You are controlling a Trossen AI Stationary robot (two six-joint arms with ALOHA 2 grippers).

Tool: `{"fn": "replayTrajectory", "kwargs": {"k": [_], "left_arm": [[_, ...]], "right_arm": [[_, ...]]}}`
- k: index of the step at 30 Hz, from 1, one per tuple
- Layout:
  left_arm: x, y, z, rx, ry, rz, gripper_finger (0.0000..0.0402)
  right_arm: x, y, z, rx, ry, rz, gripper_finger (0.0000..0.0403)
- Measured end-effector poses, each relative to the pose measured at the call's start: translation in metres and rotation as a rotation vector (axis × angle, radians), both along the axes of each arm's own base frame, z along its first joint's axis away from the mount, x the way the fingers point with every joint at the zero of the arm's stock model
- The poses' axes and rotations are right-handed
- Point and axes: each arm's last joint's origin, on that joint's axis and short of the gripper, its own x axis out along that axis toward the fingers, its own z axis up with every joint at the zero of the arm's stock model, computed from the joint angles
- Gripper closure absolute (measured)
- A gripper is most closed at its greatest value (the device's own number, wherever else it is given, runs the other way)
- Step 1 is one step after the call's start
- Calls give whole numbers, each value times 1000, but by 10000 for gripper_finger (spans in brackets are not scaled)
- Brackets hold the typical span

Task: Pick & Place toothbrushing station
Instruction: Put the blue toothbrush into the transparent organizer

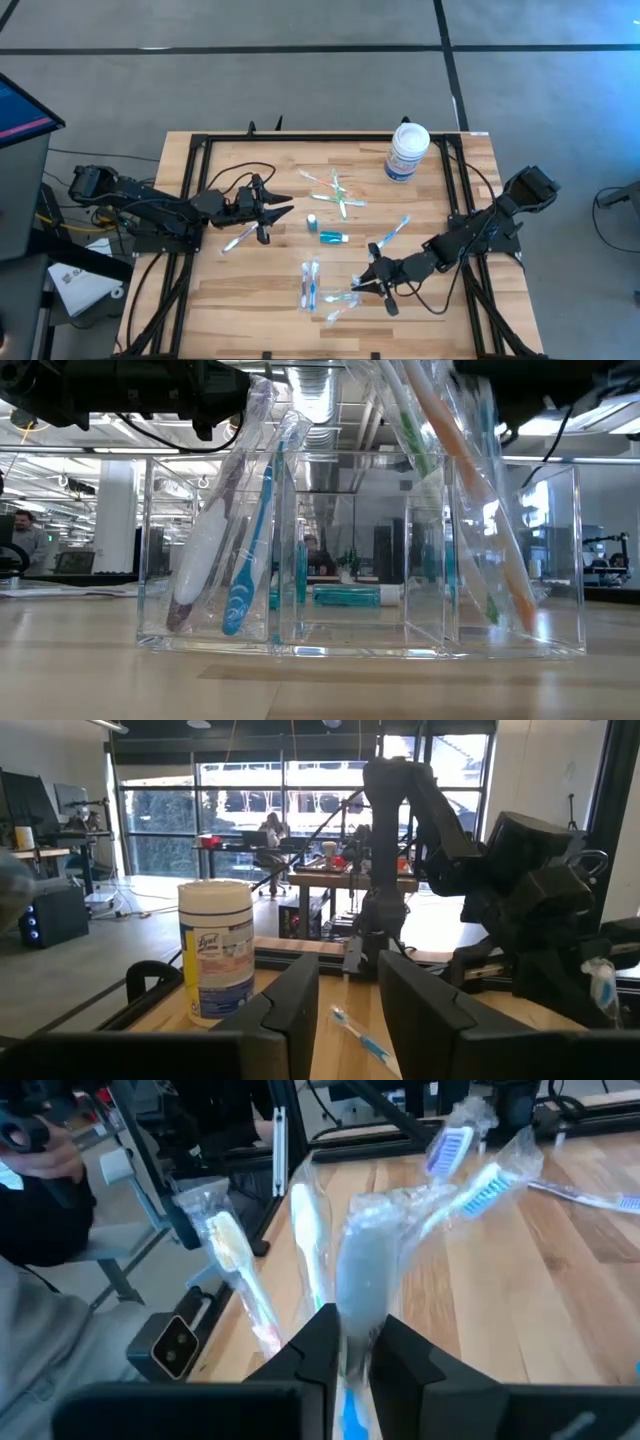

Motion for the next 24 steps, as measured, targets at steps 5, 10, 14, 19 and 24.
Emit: {"fn": "replayTrajectory", "kwargs": {"k": [5, 10, 14, 19, 24], "left_arm": [[-1, 0, -2, 0, 6, 0, 298], [-1, 0, -3, 1, 11, 0, 298], [-1, 0, -3, 0, 10, 6, 298], [-1, 0, -3, 0, 10, 6, 298], [-1, 0, -3, 0, 7, 6, 298]], "right_arm": [[0, 0, -1, -2, 4, 1, 375], [-2, 1, 2, 11, -4, 25, 379], [-3, 4, 1, 24, 7, 81, 365], [-3, 4, 1, 17, 6, 88, 324], [-2, 4, 3, 10, -14, 93, 273]]}}
